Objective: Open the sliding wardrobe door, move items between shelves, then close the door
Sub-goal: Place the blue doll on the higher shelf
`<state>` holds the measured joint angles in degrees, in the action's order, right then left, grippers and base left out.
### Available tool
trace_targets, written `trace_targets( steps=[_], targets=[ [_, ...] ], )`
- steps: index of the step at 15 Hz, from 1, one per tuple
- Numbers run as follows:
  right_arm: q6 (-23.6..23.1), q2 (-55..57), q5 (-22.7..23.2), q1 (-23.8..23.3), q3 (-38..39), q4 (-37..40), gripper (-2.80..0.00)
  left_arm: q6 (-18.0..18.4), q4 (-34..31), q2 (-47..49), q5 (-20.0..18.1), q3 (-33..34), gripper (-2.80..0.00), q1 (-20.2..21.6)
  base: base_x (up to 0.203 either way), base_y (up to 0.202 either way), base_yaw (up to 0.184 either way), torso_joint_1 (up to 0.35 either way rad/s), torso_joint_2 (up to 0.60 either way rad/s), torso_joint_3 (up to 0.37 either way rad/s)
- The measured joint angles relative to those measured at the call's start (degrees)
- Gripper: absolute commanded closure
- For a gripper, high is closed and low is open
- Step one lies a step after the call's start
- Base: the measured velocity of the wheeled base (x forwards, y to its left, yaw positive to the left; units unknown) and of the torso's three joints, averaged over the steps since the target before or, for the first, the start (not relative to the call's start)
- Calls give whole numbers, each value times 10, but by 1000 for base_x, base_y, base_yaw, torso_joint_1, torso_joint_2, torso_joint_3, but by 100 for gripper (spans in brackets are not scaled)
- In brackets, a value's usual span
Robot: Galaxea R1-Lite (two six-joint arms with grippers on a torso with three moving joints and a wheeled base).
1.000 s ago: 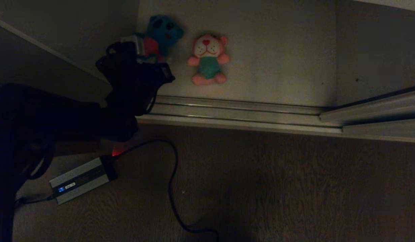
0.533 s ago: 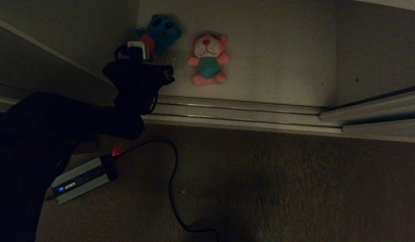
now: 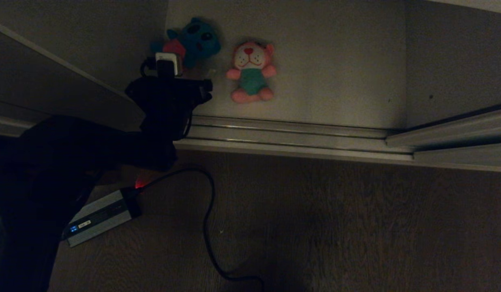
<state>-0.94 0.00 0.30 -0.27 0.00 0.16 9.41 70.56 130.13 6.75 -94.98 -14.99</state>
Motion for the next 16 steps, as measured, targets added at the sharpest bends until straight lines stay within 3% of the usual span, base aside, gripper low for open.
trace_targets(
  steps=[3,16],
  targets=[
    [0,0,0,0,0,0,0,21,2,-19,0,9,-280,0,0,0,0,0,0,0],
    [0,0,0,0,0,0,0,14,13,26,25,-46,-280,32,0,0,0,0,0,0]
  ],
)
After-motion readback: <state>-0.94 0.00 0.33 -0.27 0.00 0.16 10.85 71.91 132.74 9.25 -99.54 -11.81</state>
